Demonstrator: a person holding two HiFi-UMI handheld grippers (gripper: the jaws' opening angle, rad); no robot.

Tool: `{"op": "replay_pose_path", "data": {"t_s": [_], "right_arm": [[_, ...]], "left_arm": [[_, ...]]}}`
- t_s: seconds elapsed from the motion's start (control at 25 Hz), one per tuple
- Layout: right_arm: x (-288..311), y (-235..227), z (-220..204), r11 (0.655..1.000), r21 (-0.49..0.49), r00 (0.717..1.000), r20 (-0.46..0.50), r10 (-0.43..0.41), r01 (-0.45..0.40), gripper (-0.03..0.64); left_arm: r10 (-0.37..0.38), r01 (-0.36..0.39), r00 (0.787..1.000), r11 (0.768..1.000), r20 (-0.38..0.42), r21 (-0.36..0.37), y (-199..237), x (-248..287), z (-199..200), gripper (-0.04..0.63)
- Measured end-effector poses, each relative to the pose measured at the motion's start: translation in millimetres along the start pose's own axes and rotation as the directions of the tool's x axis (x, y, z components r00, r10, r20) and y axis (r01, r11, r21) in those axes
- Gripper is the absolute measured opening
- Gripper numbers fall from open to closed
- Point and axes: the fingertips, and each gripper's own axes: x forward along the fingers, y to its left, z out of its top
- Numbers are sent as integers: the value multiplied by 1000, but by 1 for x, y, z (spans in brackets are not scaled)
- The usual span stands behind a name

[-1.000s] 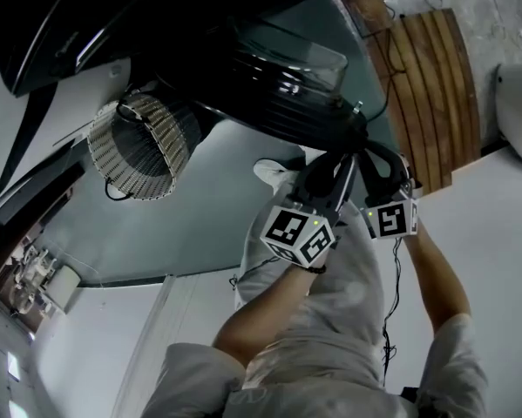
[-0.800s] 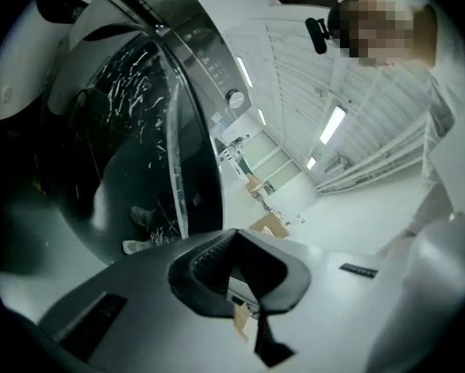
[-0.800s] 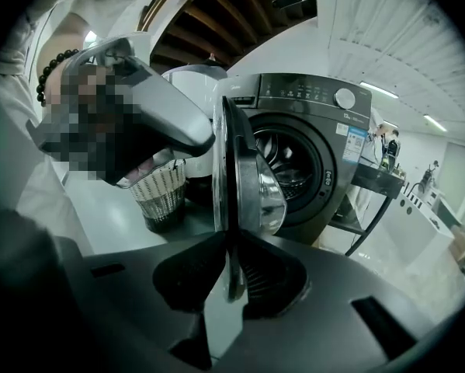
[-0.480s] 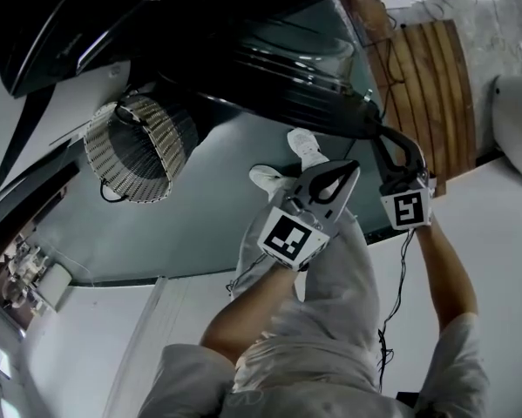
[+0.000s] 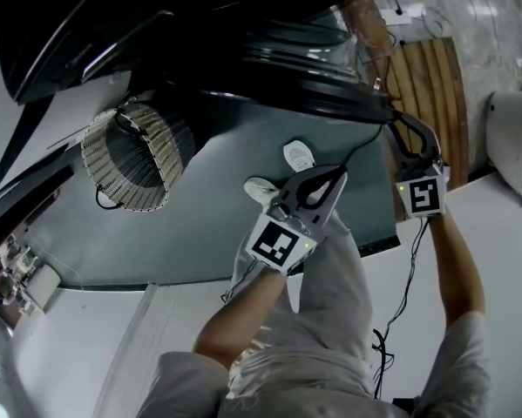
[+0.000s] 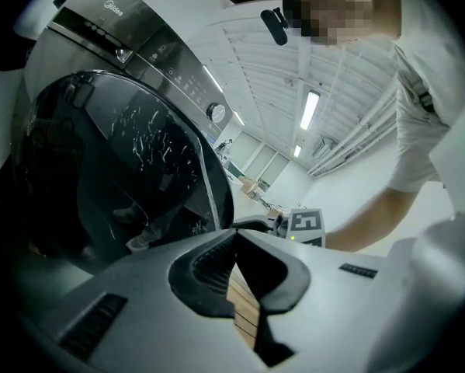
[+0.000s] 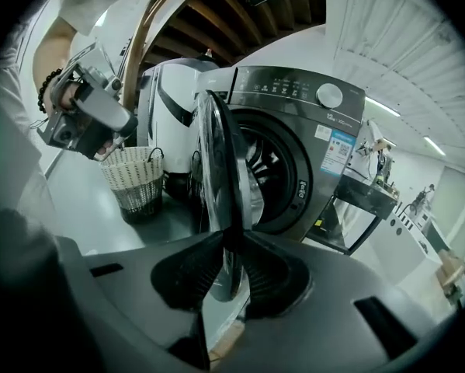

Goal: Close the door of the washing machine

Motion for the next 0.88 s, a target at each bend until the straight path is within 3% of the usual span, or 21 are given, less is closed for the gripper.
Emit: {"op": "replay_pose_path", "data": {"t_s": [0.24,0.6,0.88], "right_arm": [[9,-18,2,997,-50,998,-10,63,-63,86],[36,-65,10,999,-37,1000,15,-8,8,94],[58,-95,21,997,-73,999,35,-11,14,95]], "left_arm": [[-3,2,1000,1000,6,23,17,7,10,3],[-39,37,999,996,29,84,35,27,35,3],[-72,67,997,991,36,118,43,38,49,3]]}}
